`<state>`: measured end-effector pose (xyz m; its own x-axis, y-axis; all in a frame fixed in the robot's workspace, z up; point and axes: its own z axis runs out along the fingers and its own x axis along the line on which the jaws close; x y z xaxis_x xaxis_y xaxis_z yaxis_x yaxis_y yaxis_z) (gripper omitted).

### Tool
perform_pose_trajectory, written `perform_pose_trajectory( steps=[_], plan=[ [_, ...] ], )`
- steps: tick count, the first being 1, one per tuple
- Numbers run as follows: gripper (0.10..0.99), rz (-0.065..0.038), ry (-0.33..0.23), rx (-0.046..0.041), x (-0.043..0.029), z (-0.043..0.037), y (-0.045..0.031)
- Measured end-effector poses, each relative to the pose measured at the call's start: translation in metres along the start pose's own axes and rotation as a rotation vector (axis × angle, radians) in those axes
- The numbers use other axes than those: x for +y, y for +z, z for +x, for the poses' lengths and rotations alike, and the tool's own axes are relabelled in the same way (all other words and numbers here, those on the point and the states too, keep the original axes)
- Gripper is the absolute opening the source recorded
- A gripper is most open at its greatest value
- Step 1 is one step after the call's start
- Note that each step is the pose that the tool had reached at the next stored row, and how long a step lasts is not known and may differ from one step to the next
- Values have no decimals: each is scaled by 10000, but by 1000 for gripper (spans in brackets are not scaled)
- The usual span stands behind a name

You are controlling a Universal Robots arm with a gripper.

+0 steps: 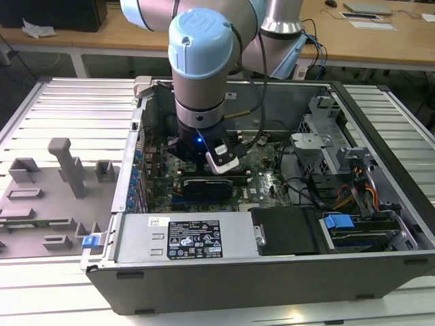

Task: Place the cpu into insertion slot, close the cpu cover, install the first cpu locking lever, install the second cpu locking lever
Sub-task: 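Install the second cpu locking lever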

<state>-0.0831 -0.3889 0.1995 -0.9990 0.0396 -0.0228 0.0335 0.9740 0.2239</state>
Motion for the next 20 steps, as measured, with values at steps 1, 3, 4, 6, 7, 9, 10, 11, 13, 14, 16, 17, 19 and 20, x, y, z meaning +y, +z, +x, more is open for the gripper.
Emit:
perform_pose_trajectory(
  steps=[1,3,4,6,7,9,10,11,13,14,16,17,19,20],
  plan=[
    [106,-7,1,1,0,6,3],
    [106,-39,0,1,2,21,14],
    [106,-40,0,1,2,26,17],
    [106,-39,-2,3,4,27,19],
    [106,-38,-2,3,4,27,19],
    [106,-40,-1,2,4,28,18],
    [106,-42,0,1,10,27,-2],
    [106,-43,0,0,21,26,-53],
    [106,-42,-4,-9,38,24,-126],
    [106,-41,-5,-12,50,23,-181],
    [106,-19,-4,-14,66,20,-247],
    [106,103,0,-22,75,11,-281],
    [106,168,17,-26,75,-20,-283],
    [106,169,27,-28,77,-73,-281]
  ],
)
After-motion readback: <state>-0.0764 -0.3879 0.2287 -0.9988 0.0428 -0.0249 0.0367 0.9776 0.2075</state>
